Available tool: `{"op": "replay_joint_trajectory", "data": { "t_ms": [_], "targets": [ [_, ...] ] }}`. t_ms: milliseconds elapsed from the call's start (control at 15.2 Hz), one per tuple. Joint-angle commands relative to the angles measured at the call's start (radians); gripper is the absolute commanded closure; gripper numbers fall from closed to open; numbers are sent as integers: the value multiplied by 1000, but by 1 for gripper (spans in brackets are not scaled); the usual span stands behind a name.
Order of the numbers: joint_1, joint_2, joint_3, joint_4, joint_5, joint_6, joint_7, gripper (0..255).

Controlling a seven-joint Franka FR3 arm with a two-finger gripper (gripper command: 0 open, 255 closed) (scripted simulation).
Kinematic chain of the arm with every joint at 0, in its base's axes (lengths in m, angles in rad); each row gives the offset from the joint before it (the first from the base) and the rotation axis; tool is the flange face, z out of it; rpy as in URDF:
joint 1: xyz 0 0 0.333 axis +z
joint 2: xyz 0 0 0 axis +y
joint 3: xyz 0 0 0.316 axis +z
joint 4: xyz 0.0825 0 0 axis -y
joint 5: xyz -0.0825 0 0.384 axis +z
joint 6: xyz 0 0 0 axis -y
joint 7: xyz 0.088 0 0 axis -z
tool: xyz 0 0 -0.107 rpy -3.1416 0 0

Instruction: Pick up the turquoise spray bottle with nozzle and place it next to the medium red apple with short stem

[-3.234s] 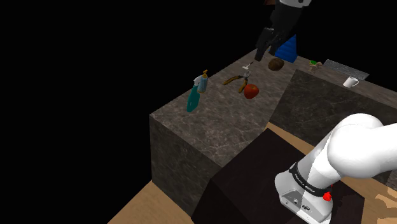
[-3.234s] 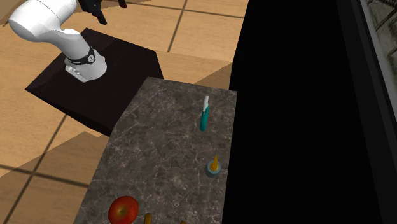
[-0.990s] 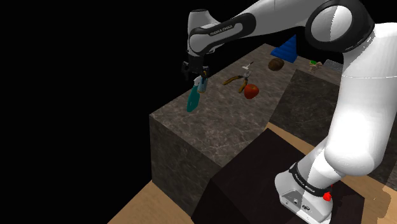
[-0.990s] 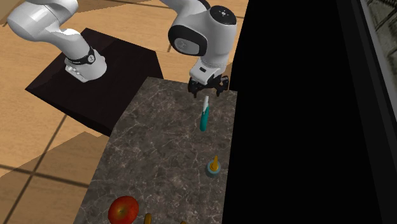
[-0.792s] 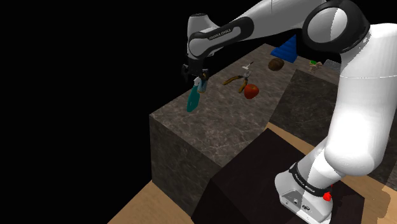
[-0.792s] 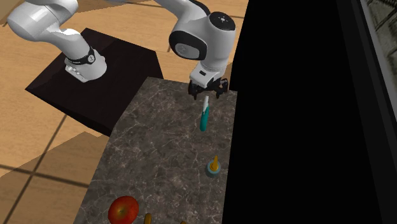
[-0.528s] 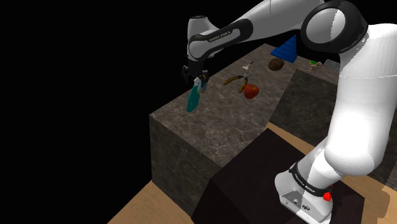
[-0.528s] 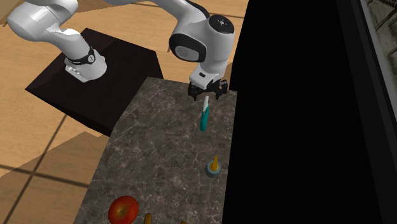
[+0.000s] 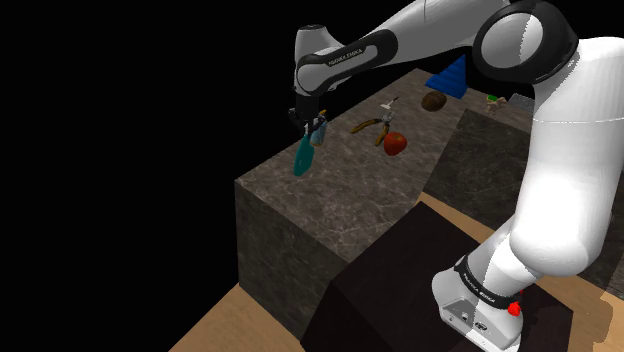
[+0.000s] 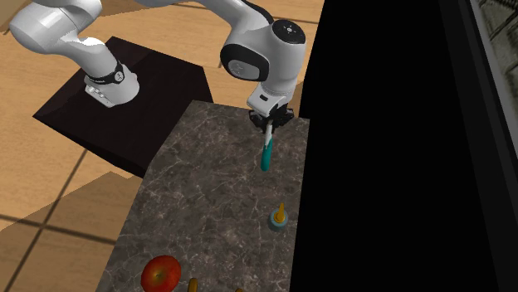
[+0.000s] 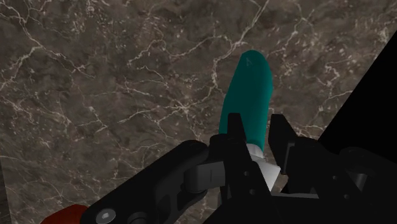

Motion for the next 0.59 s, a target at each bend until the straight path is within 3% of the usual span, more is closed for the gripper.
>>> {"op": "replay_joint_trajectory", "data": {
  "t_ms": [0,528],
  "targets": [
    [0,0,0,0,0,0,0,255],
    [-1,-14,2,6,4,-20,-4,255]
  ]
}}
